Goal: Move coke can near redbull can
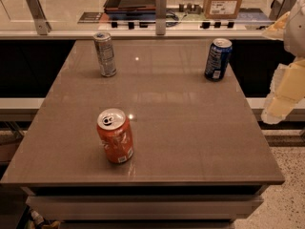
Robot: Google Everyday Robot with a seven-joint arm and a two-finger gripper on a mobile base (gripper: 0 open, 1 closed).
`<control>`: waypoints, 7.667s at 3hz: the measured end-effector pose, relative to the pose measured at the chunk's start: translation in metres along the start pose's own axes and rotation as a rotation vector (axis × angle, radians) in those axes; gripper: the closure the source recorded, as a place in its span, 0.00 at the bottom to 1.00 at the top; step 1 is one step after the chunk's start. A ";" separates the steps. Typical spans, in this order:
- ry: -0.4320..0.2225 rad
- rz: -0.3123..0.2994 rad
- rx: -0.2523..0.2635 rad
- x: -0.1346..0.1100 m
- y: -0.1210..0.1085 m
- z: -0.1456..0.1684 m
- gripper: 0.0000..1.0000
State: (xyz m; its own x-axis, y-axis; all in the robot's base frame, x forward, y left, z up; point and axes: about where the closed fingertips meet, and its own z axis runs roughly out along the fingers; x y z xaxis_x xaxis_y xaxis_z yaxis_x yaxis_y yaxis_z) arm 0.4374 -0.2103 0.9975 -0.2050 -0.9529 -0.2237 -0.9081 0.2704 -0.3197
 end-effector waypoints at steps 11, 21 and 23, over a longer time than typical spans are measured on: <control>-0.951 0.197 -0.138 -0.203 0.112 0.095 0.00; -1.118 0.120 -0.284 -0.241 0.134 0.123 0.86; -1.116 0.114 -0.283 -0.243 0.135 0.121 1.00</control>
Offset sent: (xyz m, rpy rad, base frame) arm -0.0113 0.0191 0.0000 0.1917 -0.0054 0.0540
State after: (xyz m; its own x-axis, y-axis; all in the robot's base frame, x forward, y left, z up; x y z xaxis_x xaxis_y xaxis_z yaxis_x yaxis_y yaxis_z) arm 0.4085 0.0742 0.8967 0.0179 -0.2349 -0.9718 -0.9833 0.1718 -0.0596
